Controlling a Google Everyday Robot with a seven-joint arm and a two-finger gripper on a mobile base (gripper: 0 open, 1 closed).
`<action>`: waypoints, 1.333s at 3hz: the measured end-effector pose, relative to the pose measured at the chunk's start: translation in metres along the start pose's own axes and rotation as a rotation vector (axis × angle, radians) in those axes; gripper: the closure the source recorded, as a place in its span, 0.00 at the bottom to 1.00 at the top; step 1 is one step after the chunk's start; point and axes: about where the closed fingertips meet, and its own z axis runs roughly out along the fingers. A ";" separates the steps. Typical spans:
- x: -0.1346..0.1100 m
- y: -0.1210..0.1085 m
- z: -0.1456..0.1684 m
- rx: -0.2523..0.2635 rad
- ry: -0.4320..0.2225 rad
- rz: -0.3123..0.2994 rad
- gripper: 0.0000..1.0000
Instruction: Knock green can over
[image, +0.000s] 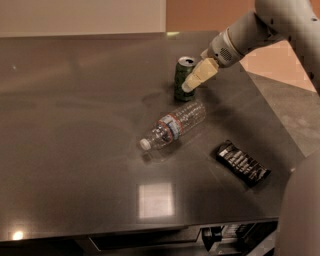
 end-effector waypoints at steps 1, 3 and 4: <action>-0.006 0.004 0.009 -0.028 -0.039 0.003 0.00; -0.016 0.015 0.012 -0.058 -0.100 -0.028 0.41; -0.019 0.018 0.011 -0.069 -0.107 -0.041 0.64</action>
Offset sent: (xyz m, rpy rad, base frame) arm -0.0087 0.0270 0.0078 0.1305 -0.0376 0.0733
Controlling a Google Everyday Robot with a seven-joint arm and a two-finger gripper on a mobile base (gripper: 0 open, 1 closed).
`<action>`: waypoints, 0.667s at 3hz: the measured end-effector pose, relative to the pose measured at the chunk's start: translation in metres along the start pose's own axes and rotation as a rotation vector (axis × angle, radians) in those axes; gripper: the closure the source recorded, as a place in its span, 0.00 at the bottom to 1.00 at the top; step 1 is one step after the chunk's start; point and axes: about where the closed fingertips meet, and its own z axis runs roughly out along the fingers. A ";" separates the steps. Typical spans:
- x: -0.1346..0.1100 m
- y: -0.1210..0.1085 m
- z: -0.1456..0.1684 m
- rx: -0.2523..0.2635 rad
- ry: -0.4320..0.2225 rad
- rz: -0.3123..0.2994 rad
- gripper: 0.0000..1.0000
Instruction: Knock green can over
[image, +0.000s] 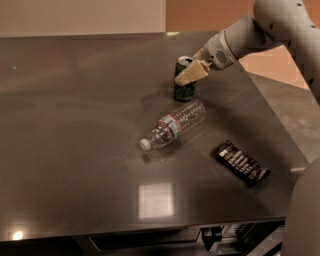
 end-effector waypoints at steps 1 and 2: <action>-0.014 0.005 -0.005 0.002 0.060 -0.057 0.88; -0.031 0.014 -0.004 -0.010 0.213 -0.180 1.00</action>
Offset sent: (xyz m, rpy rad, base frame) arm -0.0092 0.0340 0.0477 -0.4958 -0.0699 0.2586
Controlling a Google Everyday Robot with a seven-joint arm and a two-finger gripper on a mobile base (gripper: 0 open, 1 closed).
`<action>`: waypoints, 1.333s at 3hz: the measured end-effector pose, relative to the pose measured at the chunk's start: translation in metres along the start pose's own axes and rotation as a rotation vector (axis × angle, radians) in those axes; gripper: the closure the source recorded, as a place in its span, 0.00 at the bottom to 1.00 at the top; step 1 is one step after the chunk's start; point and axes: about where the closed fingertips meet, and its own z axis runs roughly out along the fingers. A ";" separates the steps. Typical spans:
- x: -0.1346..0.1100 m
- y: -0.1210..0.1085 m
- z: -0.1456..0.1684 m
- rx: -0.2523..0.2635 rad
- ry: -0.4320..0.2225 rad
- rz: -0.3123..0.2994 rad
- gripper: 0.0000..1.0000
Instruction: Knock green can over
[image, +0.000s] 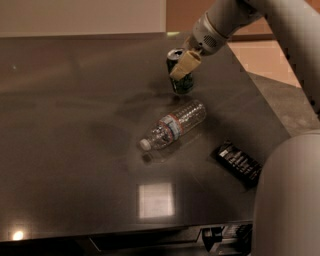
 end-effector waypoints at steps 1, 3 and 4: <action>-0.011 0.012 0.012 -0.057 0.153 -0.136 1.00; -0.022 0.034 0.037 -0.158 0.404 -0.395 0.82; -0.022 0.044 0.045 -0.187 0.495 -0.501 0.58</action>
Offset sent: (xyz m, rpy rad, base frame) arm -0.0351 0.0407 -0.0156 -0.5332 0.0407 0.4331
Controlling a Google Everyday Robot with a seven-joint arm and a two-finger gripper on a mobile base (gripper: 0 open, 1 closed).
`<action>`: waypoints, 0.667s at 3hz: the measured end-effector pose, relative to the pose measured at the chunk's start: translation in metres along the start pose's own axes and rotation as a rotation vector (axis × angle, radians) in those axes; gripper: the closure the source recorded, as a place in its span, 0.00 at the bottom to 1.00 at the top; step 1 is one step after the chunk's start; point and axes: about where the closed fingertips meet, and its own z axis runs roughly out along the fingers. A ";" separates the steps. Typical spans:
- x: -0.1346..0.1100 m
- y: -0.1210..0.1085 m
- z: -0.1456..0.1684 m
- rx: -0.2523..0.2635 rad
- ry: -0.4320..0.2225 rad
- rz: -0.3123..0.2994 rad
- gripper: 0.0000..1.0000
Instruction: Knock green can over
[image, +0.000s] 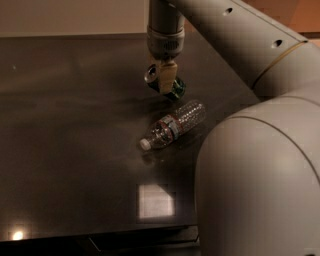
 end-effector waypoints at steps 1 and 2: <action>-0.005 0.007 0.007 -0.027 0.071 -0.084 0.35; -0.008 0.015 0.013 -0.051 0.111 -0.143 0.12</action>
Offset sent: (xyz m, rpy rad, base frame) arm -0.0504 -0.0125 -0.0173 -0.2560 0.1037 0.2010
